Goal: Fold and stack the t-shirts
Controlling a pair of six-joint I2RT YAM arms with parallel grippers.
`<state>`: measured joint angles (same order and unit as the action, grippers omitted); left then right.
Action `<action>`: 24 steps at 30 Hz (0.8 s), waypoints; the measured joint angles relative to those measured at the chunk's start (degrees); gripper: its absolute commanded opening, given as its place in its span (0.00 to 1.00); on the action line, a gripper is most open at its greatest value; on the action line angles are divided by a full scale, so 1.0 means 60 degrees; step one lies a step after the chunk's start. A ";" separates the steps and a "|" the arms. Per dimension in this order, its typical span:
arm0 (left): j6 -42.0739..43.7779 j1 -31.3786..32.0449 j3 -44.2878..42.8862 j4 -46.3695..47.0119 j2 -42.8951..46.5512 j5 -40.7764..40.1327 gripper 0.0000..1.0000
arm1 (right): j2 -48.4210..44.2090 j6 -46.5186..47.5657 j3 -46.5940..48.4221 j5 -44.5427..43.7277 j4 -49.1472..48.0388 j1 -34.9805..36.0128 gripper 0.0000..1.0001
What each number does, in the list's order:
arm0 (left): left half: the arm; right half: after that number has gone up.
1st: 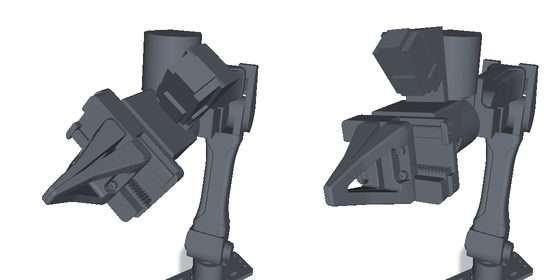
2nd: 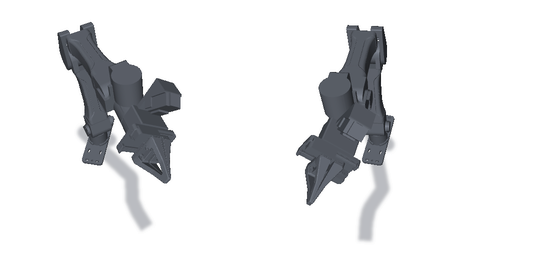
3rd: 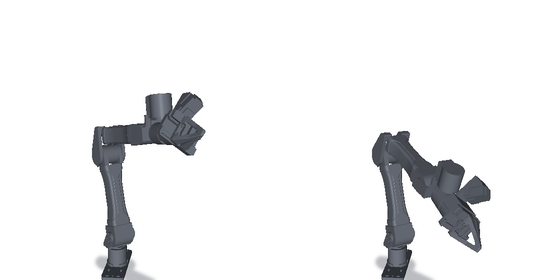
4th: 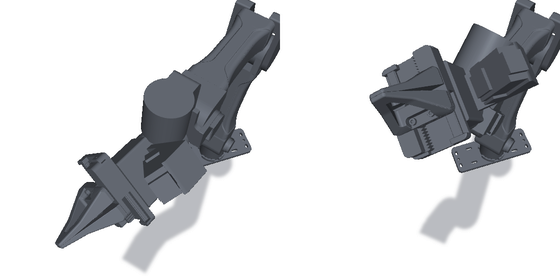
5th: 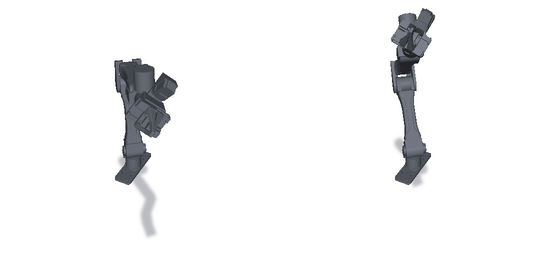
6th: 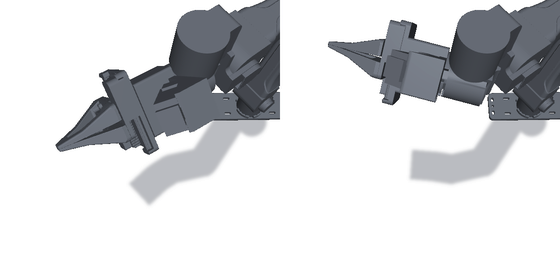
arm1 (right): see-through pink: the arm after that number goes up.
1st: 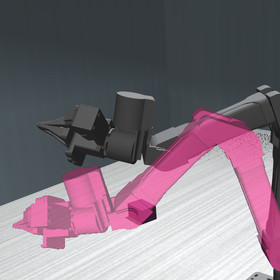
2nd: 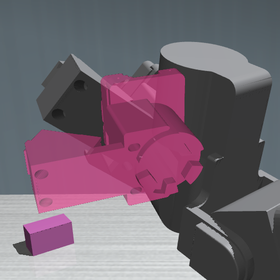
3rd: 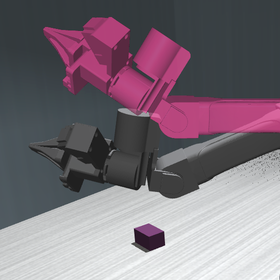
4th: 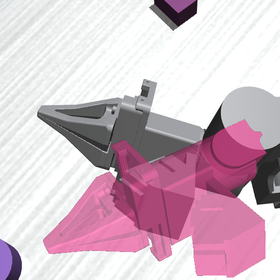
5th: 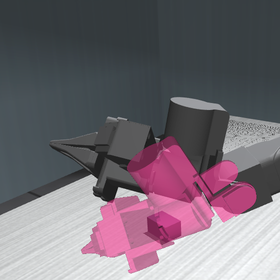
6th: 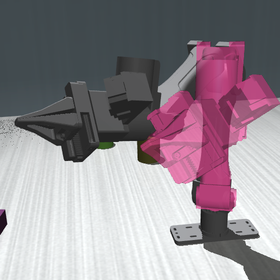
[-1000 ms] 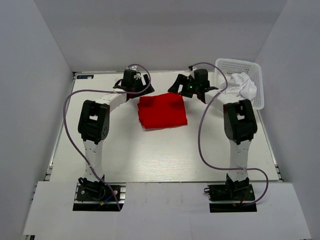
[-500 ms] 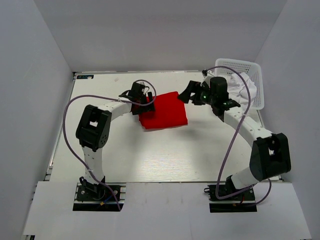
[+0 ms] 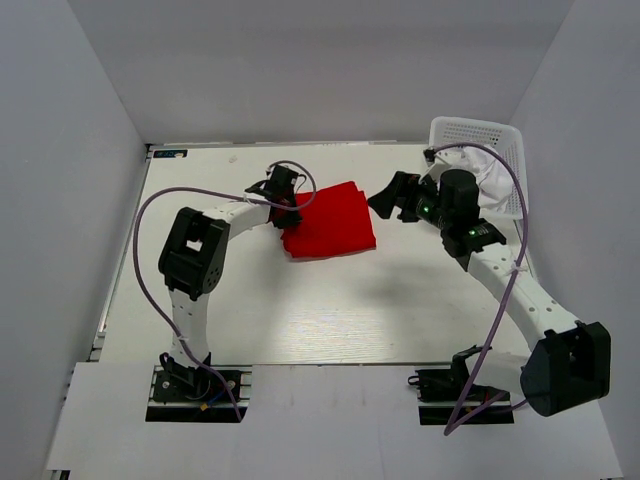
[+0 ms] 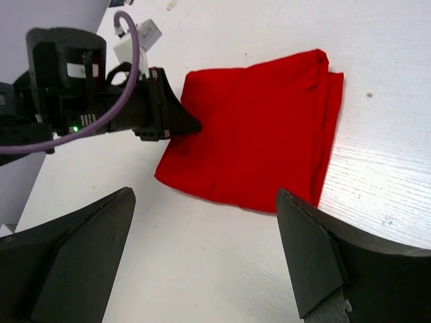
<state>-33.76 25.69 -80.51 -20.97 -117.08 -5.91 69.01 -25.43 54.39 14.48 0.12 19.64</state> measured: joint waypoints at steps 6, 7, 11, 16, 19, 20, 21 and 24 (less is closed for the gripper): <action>0.0193 -0.0058 -0.1162 -0.0892 -0.0612 -0.0634 0.14 | 0.0022 0.0040 -0.0193 -0.0240 0.0113 -0.0004 0.90; 0.0331 -0.0084 -0.1421 -0.1115 -0.0739 -0.0947 0.06 | 0.0022 0.0055 -0.0211 -0.0299 0.0113 -0.0004 0.90; 0.1122 -0.0437 -0.2703 -0.2229 -0.1381 -0.2532 0.00 | 0.0135 0.0109 -0.0229 -0.0466 0.0109 -0.0004 0.90; 0.3089 -0.1461 -0.3140 -0.2295 -0.1687 -0.4084 0.00 | 0.0743 0.0288 -0.0215 -0.0459 0.0106 -0.0011 0.90; 0.4422 -0.2029 -0.3136 -0.1741 -0.1687 -0.4692 0.00 | 0.1322 0.0357 -0.0098 -0.0415 0.0127 -0.0011 0.90; 0.4856 -0.2226 -0.3133 -0.1472 -0.1687 -0.4863 0.00 | 0.1523 0.0368 -0.0022 -0.0412 0.0149 -0.0011 0.90; 0.5402 -0.2430 -0.3093 -0.1096 -0.1687 -0.5027 0.00 | 0.1716 0.0386 0.0087 -0.0390 0.0204 -0.0011 0.90; 0.6918 -0.2951 -0.2830 0.0135 -0.1690 -0.5224 0.00 | 0.2182 0.0452 0.0474 -0.0346 0.0266 -0.0011 0.90</action>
<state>7.75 7.99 -97.49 -20.16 -127.22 -37.26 82.11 -22.72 57.23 12.40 1.72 19.57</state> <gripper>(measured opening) 0.209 0.904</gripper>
